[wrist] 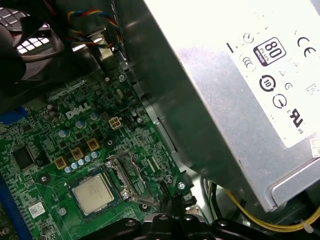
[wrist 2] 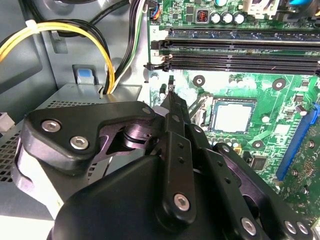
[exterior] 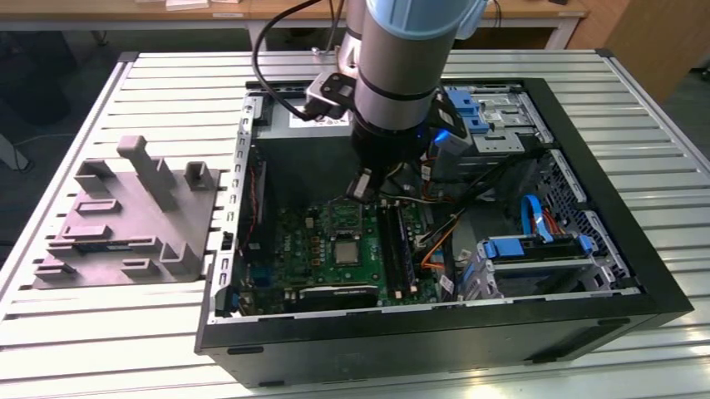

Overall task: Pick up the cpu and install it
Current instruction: 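Close the cpu cover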

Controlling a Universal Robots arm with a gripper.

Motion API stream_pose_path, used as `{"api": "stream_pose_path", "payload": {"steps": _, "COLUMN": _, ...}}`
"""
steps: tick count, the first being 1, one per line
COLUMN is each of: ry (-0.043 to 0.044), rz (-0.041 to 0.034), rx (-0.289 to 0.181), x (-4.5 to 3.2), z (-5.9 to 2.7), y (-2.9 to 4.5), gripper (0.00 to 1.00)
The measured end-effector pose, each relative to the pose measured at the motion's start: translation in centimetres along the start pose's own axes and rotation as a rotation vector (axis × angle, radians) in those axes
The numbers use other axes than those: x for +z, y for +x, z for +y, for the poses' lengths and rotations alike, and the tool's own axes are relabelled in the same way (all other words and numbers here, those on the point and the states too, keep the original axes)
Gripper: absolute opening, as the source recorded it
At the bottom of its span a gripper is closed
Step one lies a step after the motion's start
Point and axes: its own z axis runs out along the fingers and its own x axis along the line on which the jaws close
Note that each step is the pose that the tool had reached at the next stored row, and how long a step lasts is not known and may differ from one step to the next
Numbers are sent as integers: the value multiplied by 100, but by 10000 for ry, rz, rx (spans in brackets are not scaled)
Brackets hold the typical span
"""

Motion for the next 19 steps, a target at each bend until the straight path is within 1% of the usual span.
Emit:
{"api": "stream_pose_path", "payload": {"steps": 9, "ry": -9, "rz": 7, "rx": -62, "x": -15, "z": 11, "y": 4, "gripper": 11}}
{"api": "stream_pose_path", "payload": {"steps": 15, "ry": -54, "rz": 29, "rx": -61, "x": -33, "z": 21, "y": 7, "gripper": 11}}
{"api": "stream_pose_path", "payload": {"steps": 19, "ry": -60, "rz": 35, "rx": -59, "x": -35, "z": 21, "y": 7, "gripper": 11}}
